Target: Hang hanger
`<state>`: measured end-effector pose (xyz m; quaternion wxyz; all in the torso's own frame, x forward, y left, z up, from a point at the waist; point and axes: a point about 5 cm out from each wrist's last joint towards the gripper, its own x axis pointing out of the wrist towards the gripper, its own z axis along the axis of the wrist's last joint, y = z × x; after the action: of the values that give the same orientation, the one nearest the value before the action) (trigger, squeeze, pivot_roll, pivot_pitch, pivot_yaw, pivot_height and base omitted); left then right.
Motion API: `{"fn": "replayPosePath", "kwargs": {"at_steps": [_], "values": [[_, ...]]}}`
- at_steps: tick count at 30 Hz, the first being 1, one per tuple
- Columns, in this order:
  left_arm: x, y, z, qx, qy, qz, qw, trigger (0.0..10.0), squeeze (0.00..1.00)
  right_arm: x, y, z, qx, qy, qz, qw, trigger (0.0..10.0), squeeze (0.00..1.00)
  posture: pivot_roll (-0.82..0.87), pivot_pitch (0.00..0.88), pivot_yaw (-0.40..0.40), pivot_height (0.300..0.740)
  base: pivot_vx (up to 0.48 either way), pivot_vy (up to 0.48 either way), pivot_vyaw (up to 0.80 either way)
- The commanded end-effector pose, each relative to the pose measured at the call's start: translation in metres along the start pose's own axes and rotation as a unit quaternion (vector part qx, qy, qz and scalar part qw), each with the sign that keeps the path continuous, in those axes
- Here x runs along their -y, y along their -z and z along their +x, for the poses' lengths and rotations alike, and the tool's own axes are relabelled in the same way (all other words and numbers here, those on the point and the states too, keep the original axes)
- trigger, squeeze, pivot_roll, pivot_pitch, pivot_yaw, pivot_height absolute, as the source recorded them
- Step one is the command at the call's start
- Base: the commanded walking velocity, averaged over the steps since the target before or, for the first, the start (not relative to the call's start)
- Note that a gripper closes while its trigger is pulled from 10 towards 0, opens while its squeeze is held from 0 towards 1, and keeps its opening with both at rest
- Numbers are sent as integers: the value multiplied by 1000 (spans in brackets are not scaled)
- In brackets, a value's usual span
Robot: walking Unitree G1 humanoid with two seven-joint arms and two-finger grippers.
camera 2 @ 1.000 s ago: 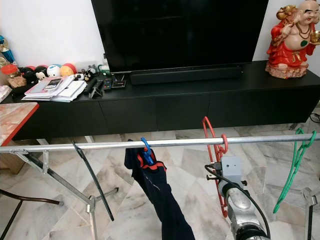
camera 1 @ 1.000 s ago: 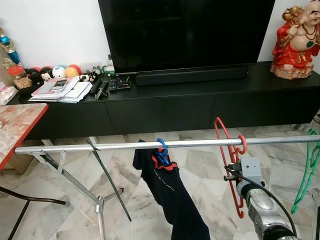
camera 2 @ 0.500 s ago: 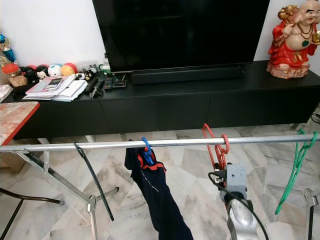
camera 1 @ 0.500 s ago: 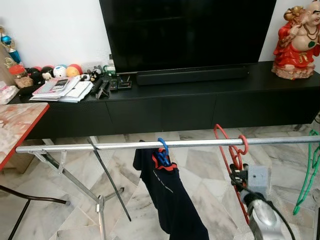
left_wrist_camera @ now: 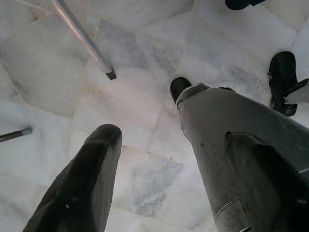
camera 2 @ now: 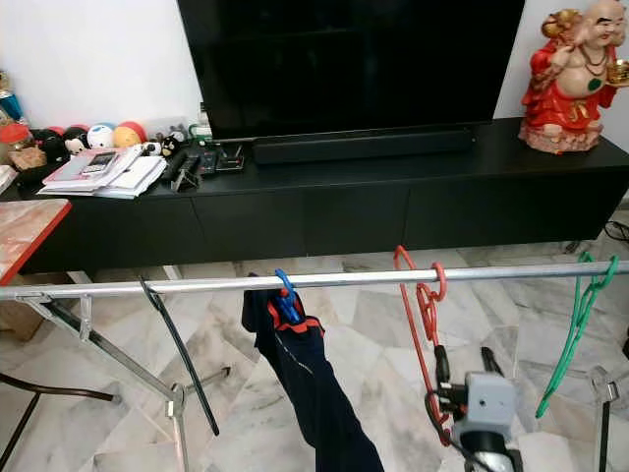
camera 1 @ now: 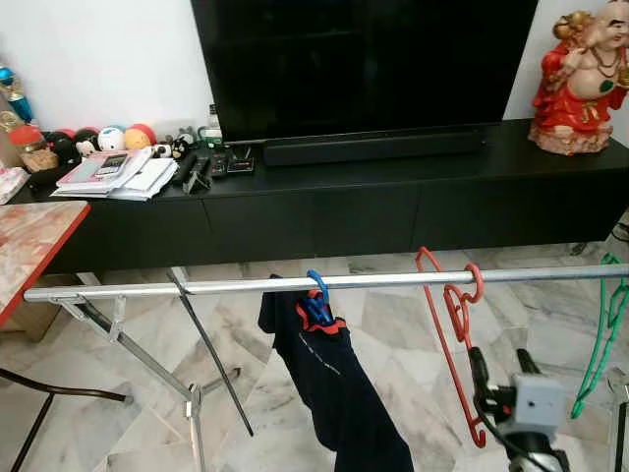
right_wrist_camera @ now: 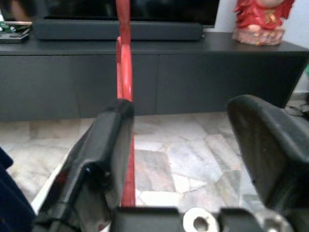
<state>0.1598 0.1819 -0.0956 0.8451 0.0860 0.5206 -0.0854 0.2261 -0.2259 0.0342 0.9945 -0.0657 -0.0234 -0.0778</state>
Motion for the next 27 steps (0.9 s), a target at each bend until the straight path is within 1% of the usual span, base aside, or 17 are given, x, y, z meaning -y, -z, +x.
{"fn": "replayPosePath", "kwargs": {"at_steps": [1, 2, 4, 5, 6, 7, 8, 9, 10, 12, 16, 19, 21, 23, 24, 25, 27], "values": [[0, 9, -1, -13, -1, 6, 1000, 10000, 0, -2, -7, -3, 12, 8, 0, 1000, 10000, 1000, -20, 28, 34, 740, 0, 0, 0], [0, 9, -1, -13, -2, 5, 1000, 10000, 0, 1, -4, -12, -4, 25, -7, 1000, 10000, 1000, -23, 23, 32, 740, 0, 0, 0], [0, 9, -1, -13, -2, 5, 1000, 10000, 0, 2, -3, -16, -13, 32, -11, 999, 10000, 1000, -24, 21, 31, 740, 0, 0, 0], [0, 9, -1, -13, -2, 5, 1000, 10000, 0, 8, 14, -28, -74, 62, -30, 995, 10000, 459, -27, 14, 30, 740, 0, 0, 0], [0, 9, -1, -13, -3, 5, 1000, 10000, 0, 12, 22, -32, -99, 77, -32, 992, 10000, 459, -26, 11, 30, 740, 0, 0, 0], [0, 9, -1, -13, -3, 5, 1000, 10000, 0, 14, 26, -35, -114, 87, -32, 989, 10000, 0, -26, 11, 30, 740, 0, 0, 0], [0, 9, -1, -13, -3, 5, 1000, 10000, 0, 21, 45, -45, -175, 128, -9, 976, 10000, 0, -24, 9, 31, 740, 0, 0, 0], [0, 9, -1, -13, -3, 5, 1000, 10000, 0, 21, 45, -45, -175, 128, -9, 976, 10000, 0, -24, 9, 31, 740, 0, 0, 0], [0, 10, -1, -13, -3, 5, 1000, 10000, 0, 19, 60, -53, -224, 139, 32, 964, 10000, 0, -26, 0, 32, 740, 0, 0, 0], [1, 10, -1, -13, -3, 6, 1000, 10000, 0, 15, 72, -59, -270, 113, 9, 956, 10000, 0, -23, 0, 32, 740, 0, 0, 0], [0, 11, -1, -13, -4, 5, 1000, 10000, 0, 10, 76, -62, -281, 98, 4, 955, 10000, 0, -14, 0, 30, 740, 0, 0, 0], [0, 12, -1, -14, -5, 5, 1000, 10000, 0, 9, 86, -66, -316, 100, 3, 943, 10000, 0, -20, 0, 34, 740, 0, 0, 0], [0, 12, -1, -15, -5, 6, 1000, 10000, 0, 8, 94, -70, -342, 94, 1, 935, 10000, 0, -21, 0, 34, 740, 0, 0, 0], [0, 12, -1, -14, -4, 6, 1000, 10000, 0, 0, 109, -83, -405, 55, 5, 913, 10000, 0, -23, 0, 38, 740, 0, 0, 0], [0, 12, -1, -14, -4, 6, 1000, 10000, 0, 0, 109, -83, -405, 55, 5, 913, 10000, 0, -23, 0, 38, 740, 0, 0, 0], [0, 11, -1, -12, -5, 3, 1000, 10000, 0, -3, 115, -90, -433, 41, 17, 900, 10000, 0, -19, 3, 40, 740, 0, 0, 0], [0, 11, -1, -11, -6, 1, 1000, 10000, 0, -5, 118, -93, -443, 31, 18, 896, 10000, 0, -21, 6, 42, 740, 0, 0, 0]]}}
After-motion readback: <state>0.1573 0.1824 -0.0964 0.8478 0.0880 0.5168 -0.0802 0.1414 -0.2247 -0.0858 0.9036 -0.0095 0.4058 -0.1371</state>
